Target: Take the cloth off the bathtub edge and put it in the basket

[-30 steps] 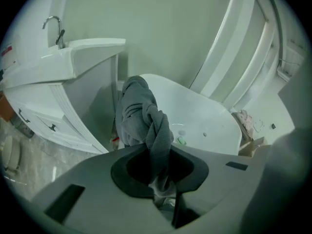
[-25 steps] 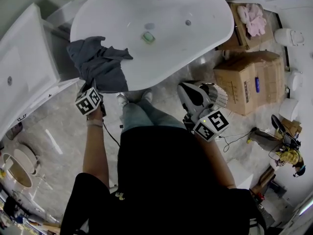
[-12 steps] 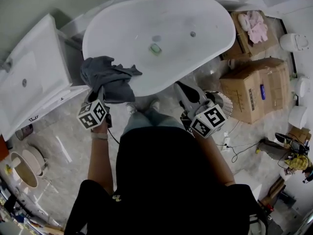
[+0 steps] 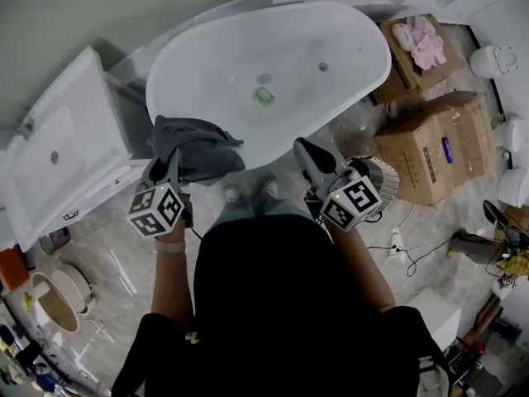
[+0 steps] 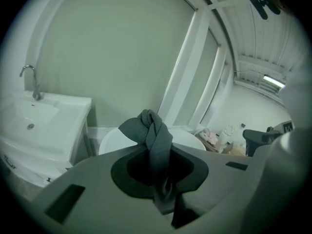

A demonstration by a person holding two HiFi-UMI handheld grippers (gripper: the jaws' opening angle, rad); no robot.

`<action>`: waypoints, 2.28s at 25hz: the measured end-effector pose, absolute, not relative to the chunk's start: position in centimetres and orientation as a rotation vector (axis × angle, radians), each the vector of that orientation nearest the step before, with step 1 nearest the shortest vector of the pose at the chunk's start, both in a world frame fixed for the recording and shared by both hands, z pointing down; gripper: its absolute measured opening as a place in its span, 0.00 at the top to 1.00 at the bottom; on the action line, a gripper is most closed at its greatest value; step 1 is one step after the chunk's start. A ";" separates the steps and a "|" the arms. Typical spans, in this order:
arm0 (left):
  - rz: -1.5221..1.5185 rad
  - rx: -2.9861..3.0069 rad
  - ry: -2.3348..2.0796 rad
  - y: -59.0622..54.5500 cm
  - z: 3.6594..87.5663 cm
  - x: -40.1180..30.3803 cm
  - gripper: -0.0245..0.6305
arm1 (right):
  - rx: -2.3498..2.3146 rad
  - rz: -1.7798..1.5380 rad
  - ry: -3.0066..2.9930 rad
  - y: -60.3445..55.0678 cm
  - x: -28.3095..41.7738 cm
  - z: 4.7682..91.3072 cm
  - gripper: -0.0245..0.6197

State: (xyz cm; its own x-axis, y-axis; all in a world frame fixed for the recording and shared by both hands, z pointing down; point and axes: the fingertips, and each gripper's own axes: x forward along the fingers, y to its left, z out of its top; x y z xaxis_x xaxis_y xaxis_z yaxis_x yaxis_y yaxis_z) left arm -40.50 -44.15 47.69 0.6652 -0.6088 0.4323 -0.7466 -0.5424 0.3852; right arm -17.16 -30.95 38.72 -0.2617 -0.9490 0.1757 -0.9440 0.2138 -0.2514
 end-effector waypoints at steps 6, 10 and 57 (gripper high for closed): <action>0.323 2.456 -0.905 -44.0 44.0 -39.4 0.86 | -2.016 -0.438 2.293 -29.1 -17.4 38.0 0.97; 0.312 2.534 -0.793 -44.2 42.4 -37.9 0.86 | -2.114 -0.406 2.191 -27.3 -17.6 37.6 0.97; 0.712 2.757 0.551 5.3 31.6 23.3 0.86 | -2.626 -0.413 0.929 27.6 20.4 31.6 0.97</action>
State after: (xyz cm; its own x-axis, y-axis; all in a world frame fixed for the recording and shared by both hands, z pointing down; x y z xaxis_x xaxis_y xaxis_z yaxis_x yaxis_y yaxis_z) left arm 23.32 5.34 31.59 0.8100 0.4146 0.4147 0.2970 -0.8998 0.3195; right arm 20.35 27.60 31.57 0.7461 -0.6462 0.1606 -0.5523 -0.7353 -0.3929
